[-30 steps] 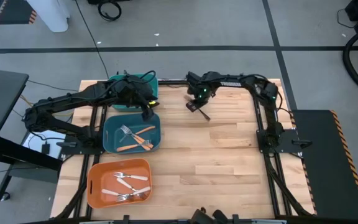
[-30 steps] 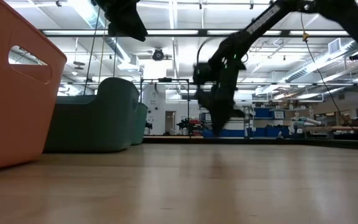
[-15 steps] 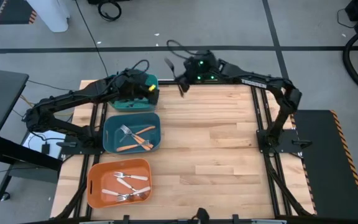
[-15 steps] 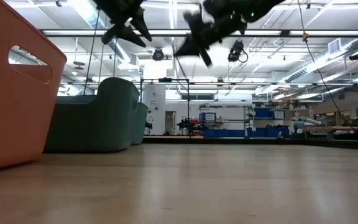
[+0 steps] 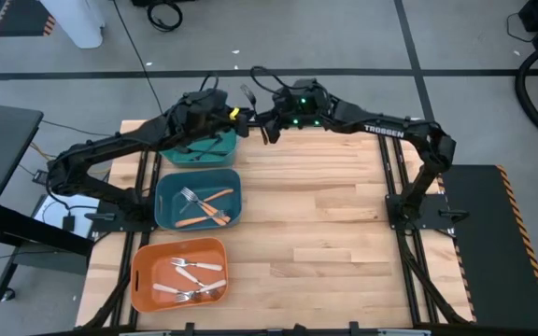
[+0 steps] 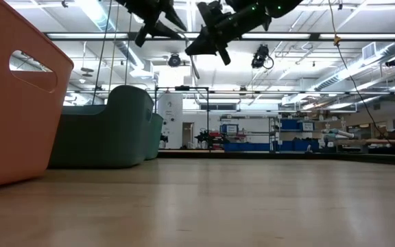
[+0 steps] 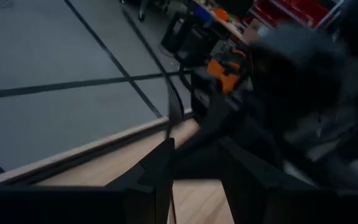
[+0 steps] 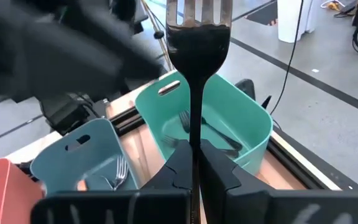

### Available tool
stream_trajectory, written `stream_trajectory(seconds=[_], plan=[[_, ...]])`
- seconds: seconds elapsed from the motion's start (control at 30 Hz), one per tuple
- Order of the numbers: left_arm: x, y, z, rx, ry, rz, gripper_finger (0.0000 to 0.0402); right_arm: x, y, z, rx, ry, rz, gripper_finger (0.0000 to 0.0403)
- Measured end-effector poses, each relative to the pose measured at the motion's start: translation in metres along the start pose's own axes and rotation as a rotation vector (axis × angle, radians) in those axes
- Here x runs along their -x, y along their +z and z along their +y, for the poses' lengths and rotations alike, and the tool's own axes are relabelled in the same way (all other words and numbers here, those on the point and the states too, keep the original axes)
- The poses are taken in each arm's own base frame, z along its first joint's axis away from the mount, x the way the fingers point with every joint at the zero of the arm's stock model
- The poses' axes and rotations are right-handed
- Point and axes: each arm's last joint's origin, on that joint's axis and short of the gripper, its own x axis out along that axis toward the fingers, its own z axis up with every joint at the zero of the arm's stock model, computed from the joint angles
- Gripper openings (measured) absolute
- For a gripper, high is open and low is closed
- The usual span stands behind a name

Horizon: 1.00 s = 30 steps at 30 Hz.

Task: Sort silverware by color (type)
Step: Put the black fork into the green bin

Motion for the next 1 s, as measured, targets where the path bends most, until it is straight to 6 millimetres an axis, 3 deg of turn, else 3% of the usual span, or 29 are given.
stream_trajectory(seconds=[0.57, 0.7, 0.87, 1.0], plan=[[-0.005, 0.005, 0.013, -0.019, 0.044, 0.000, 0.0127, -0.003, -0.007, 0.022, 0.016, 0.024, 0.021, 0.0014], [-0.005, 0.005, 0.013, -0.096, 0.043, -0.003, 0.0097, -0.003, -0.007, 0.022, 0.016, 0.027, 0.023, 0.0014], [-0.005, 0.006, 0.011, -0.166, 0.024, -0.003, 0.0019, -0.003, -0.007, 0.021, 0.015, 0.024, 0.026, 0.0015], [-0.004, 0.006, 0.011, -0.214, 0.020, -0.003, 0.0014, -0.003, -0.007, 0.021, 0.025, 0.028, 0.019, 0.0025]])
